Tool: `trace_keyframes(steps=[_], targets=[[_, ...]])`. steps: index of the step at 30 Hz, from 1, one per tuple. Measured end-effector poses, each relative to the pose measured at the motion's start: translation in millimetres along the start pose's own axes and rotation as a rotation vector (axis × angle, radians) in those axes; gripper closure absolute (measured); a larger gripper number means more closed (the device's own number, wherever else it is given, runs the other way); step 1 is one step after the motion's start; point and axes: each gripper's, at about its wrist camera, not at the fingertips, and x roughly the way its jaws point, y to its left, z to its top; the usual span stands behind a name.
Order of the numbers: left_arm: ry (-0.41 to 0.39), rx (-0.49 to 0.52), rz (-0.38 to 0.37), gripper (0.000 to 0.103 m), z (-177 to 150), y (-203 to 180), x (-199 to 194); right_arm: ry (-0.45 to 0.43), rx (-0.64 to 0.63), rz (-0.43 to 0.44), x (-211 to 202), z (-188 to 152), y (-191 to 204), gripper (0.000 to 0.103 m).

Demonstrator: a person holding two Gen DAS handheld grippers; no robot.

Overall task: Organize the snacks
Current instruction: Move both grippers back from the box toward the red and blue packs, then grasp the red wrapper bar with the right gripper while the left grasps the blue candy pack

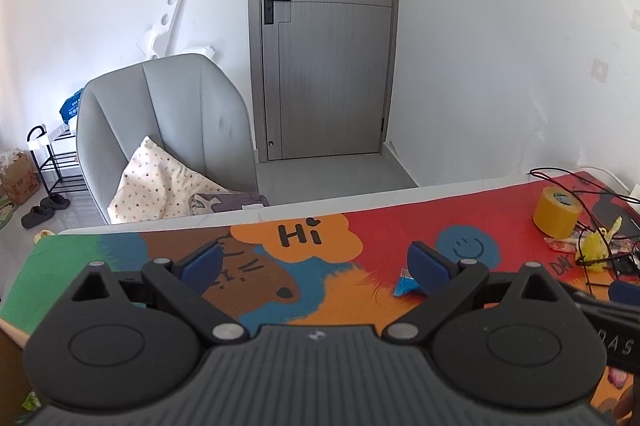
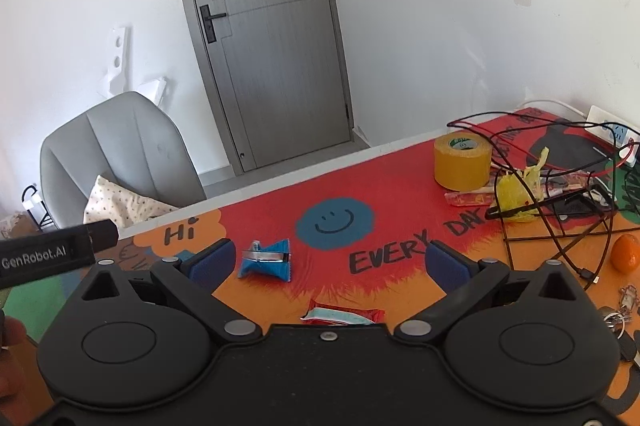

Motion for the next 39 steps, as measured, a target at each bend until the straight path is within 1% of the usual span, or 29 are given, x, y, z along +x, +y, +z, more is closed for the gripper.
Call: trace_keyframes(steps=[6, 10, 13, 17, 18, 19, 21, 23, 24, 25, 27, 28, 29, 30, 32, 34, 39], targets=[[0.038, -0.007, -0.002, 0.005, -5.4, -4.5, 29.0, 0.053, 0.013, -0.020, 28.3, -9.3, -4.7, 0.000], [0.069, -0.002, 0.007, 0.005, -13.1, -8.0, 45.2, 0.090, 0.027, -0.027, 46.6, -22.3, -4.2, 0.000], [0.086, 0.004, 0.015, 0.005, -18.8, -10.9, 51.5, 0.125, 0.015, -0.029, 61.0, -33.2, -1.0, 0.000], [0.083, 0.013, 0.034, 0.005, -21.2, -16.2, 53.0, 0.158, 0.007, -0.043, 75.6, -44.4, -0.8, 0.002], [0.083, 0.012, 0.036, 0.005, -21.5, -17.9, 53.6, 0.168, 0.009, -0.039, 79.0, -47.2, -2.0, 0.007], [0.083, 0.011, 0.037, 0.005, -22.1, -19.8, 54.5, 0.175, 0.008, -0.040, 81.7, -50.2, -2.3, 0.008], [0.079, 0.013, 0.040, 0.005, -23.1, -24.6, 55.0, 0.148, -0.021, -0.059, 82.2, -55.3, -0.9, 0.017], [0.075, 0.021, 0.043, 0.005, -24.8, -29.9, 55.7, 0.129, -0.049, -0.078, 82.5, -56.8, 0.0, 0.030], [0.069, 0.021, 0.047, 0.005, -26.1, -31.9, 55.7, 0.121, -0.060, -0.079, 83.2, -56.7, -0.9, 0.040], [0.066, 0.020, 0.049, 0.005, -27.2, -34.0, 55.6, 0.116, -0.073, -0.085, 83.5, -56.1, -1.8, 0.044], [0.065, 0.020, 0.043, 0.005, -28.9, -38.8, 56.9, 0.106, -0.074, -0.075, 83.9, -54.8, -6.7, 0.048], [0.064, 0.024, 0.036, 0.005, -29.9, -41.8, 57.7, 0.100, -0.065, -0.066, 83.1, -54.6, -9.8, 0.052], [0.062, 0.030, 0.033, 0.005, -31.2, -45.3, 59.1, 0.093, -0.065, -0.068, 82.5, -54.7, -11.9, 0.059], [0.061, 0.036, 0.032, 0.005, -32.5, -48.8, 61.1, 0.085, -0.067, -0.074, 82.5, -54.8, -14.1, 0.059], [0.069, 0.047, 0.030, 0.005, -36.2, -56.1, 67.1, 0.080, -0.031, -0.044, 81.3, -53.5, -22.0, 0.060], [0.073, 0.052, 0.021, 0.005, -40.3, -62.0, 72.6, 0.074, -0.002, -0.033, 80.5, -50.6, -29.3, 0.060], [0.058, 0.066, 0.016, 0.005, -46.6, -75.0, 83.0, 0.048, 0.039, -0.022, 77.6, -46.9, -41.7, 0.061]])
